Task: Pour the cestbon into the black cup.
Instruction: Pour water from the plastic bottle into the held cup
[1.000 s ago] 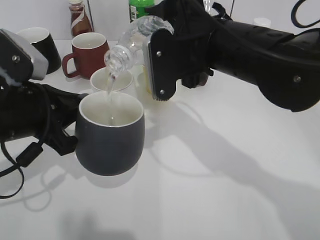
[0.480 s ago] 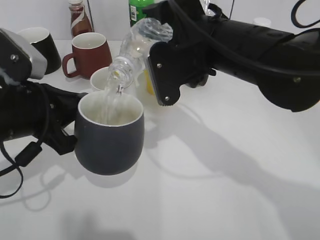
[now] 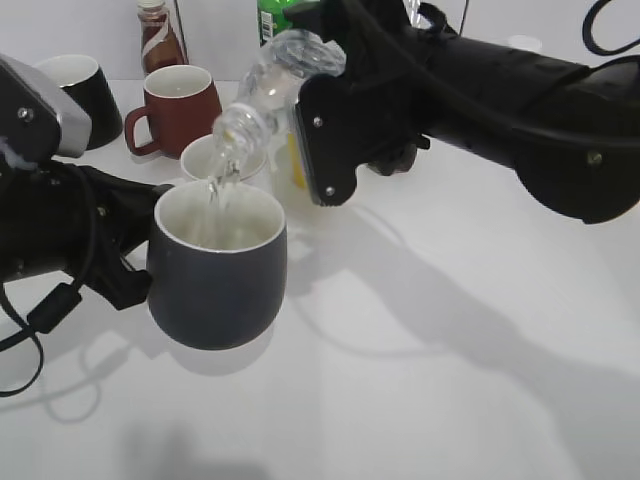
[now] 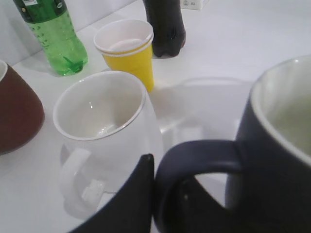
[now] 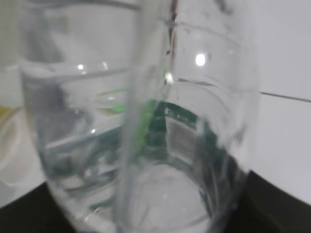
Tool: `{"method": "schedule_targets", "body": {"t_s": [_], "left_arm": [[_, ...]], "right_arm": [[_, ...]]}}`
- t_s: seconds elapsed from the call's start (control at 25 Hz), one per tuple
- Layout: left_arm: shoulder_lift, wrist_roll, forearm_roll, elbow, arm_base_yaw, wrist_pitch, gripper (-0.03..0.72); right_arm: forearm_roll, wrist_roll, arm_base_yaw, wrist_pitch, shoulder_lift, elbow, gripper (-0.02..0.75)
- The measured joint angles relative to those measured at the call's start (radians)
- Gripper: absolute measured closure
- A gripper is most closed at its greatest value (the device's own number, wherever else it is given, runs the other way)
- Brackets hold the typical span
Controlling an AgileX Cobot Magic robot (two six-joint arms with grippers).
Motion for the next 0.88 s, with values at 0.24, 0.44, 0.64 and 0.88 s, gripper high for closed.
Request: {"method": "schedule_targets", "body": {"t_s": [0.24,0.44,0.64,0.88], "left_arm": [[0.000,0.000,0.001,0.000,0.000,0.001,0.642],[0.000,0.000,0.001,0.000,0.000,-0.004,0.642],[0.000,0.001,-0.039,0.000,0.027,-0.066,0.642],[-0.021,0.001,-0.092,0.000,0.199,-0.159,0.642]], "right_arm": [[-0.011,0.302,0.000,0.134,0.000,0.000,0.297],[-0.015,0.830,0.000,0.220,-0.004,0.000,0.297],[-0.200,1.505,-0.003,0.214,-0.046,0.000,0.297],[-0.403,1.996,-0.085,0.108,-0.107,0.050,0.297]]}}
